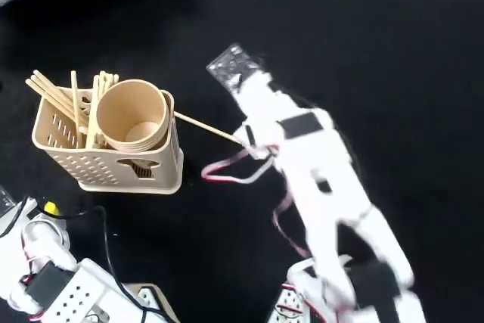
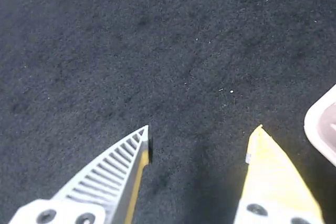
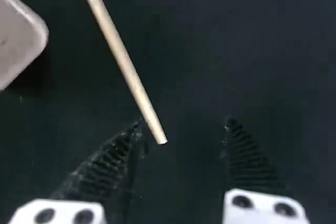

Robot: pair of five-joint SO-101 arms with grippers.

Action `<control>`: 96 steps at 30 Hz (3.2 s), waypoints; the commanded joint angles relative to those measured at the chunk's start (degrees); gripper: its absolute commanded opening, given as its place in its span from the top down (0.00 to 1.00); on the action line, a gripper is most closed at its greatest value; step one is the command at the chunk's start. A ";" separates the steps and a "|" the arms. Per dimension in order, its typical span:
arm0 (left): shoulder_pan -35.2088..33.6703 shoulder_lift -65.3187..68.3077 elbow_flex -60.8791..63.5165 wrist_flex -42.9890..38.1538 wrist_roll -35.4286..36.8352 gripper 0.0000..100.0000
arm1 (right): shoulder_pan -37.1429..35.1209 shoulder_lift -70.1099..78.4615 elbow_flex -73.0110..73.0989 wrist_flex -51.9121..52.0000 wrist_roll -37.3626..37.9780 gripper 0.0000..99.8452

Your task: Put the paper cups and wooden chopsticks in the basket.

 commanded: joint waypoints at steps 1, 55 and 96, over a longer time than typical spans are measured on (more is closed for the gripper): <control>-0.31 0.09 -0.13 -0.70 -0.44 0.70 | -0.62 14.90 -10.51 -1.32 1.67 0.77; -0.31 0.00 0.57 -1.05 -0.44 0.70 | -3.60 39.16 -33.98 10.73 6.33 0.97; -0.40 0.00 0.40 -0.70 -0.44 0.70 | -24.62 -38.29 14.81 -61.27 -36.75 0.99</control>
